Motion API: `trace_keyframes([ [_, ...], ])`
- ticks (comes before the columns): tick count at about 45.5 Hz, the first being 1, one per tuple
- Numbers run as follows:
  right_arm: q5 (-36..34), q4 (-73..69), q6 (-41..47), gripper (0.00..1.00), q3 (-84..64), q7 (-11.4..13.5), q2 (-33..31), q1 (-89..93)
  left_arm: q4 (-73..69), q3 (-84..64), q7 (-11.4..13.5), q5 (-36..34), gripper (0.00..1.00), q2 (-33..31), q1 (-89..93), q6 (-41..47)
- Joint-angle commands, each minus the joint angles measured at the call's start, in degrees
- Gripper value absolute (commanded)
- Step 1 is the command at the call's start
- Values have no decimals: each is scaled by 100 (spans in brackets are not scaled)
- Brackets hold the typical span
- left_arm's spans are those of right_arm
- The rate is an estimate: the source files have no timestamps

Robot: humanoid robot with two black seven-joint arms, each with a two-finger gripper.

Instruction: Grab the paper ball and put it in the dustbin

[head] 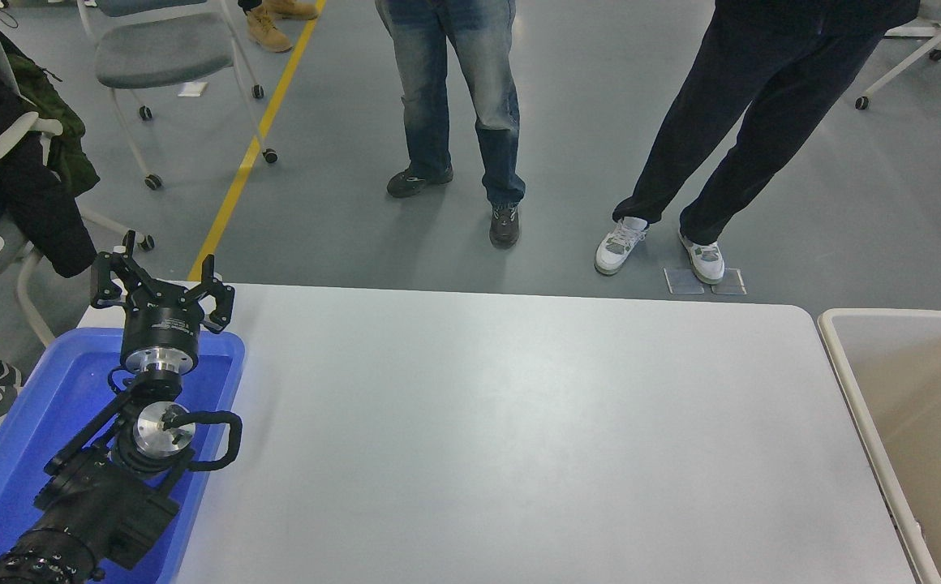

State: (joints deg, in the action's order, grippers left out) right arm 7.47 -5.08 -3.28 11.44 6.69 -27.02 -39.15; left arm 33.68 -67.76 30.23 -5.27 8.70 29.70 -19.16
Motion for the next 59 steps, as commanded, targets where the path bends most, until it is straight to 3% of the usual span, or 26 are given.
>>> trace_keyframes([
  [1,44,-247,73,100,-168,43,-206,-602,-2,0,0,0,99,0,0,0],
  [13,35,-2443,-76,100,69,43,-1234,-1050,-2,0,0,0,99,0,0,0],
  [20,35,-3147,-59,100,543,26,-1271,-1253,-2,0,0,0,99,0,0,0],
  [31,-35,-3508,-50,100,1448,-27,-726,-1543,-2,0,0,0,99,0,0,0],
  [48,-35,-3464,2,100,2600,-54,777,-1561,-2,0,0,0,99,0,0,0],
  [59,-53,-3491,72,100,2820,-800,1577,-1420,-2,0,0,0,99,0,0,0],
])
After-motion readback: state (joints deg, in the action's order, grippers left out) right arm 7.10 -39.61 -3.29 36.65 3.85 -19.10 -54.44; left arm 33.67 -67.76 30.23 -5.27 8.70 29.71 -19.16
